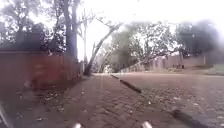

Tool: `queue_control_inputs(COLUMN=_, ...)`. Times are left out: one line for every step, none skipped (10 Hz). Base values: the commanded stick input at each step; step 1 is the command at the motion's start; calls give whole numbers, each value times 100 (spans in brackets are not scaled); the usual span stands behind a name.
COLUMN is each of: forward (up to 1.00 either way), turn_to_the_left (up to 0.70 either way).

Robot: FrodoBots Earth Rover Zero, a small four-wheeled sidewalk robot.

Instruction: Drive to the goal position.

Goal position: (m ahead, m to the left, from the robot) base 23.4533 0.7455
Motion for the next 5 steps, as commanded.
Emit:
queue_control_inputs(forward=50, turn_to_the_left=10)
queue_control_inputs(forward=50, turn_to_the_left=10)
queue_control_inputs(forward=50, turn_to_the_left=22)
queue_control_inputs(forward=50, turn_to_the_left=19)
queue_control_inputs(forward=50, turn_to_the_left=9)
